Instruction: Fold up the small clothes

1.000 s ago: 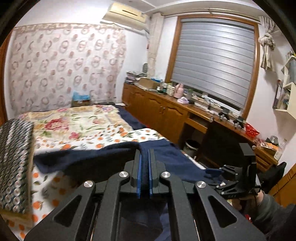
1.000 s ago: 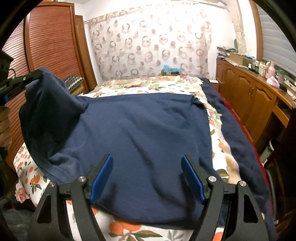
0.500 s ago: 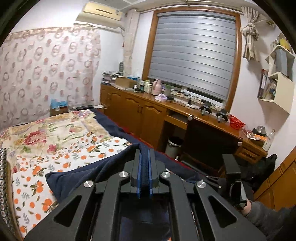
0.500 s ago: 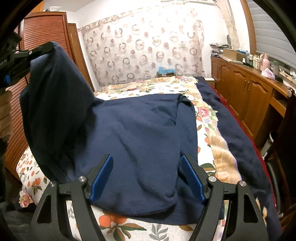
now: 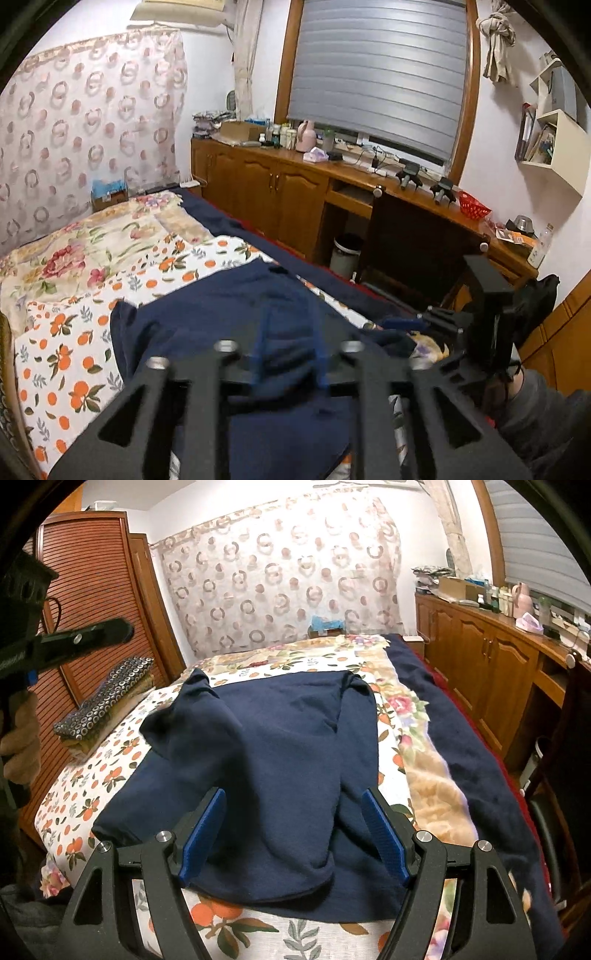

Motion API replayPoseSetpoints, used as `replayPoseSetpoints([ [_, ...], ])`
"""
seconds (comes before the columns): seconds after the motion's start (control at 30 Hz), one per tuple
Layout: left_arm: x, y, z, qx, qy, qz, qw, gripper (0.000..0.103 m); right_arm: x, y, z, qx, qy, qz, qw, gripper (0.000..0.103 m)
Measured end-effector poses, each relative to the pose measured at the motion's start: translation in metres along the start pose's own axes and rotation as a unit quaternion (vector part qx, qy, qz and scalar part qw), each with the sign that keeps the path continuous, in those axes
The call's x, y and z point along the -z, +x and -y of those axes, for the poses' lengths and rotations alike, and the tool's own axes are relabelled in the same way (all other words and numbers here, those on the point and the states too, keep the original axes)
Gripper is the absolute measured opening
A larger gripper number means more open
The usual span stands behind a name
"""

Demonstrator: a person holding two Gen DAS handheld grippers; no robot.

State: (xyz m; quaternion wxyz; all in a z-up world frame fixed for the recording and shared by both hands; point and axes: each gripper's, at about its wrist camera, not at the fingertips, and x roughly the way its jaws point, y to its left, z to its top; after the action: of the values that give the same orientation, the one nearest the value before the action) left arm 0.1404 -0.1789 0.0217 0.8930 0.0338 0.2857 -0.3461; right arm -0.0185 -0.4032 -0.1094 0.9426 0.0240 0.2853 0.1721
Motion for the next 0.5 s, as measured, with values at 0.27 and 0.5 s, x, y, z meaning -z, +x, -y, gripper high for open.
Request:
replayPoseSetpoints([
  [0.27,0.027,-0.019,-0.024,-0.035,-0.017,0.002,0.9992,0.078,-0.008,-0.002,0.001,0.008,-0.003,0.007,1.000,0.078],
  [0.5,0.057,-0.037,-0.053,-0.076,-0.048,0.000,0.9960,0.079,-0.017,-0.002,-0.010,0.003,-0.025,0.010,1.000,0.078],
])
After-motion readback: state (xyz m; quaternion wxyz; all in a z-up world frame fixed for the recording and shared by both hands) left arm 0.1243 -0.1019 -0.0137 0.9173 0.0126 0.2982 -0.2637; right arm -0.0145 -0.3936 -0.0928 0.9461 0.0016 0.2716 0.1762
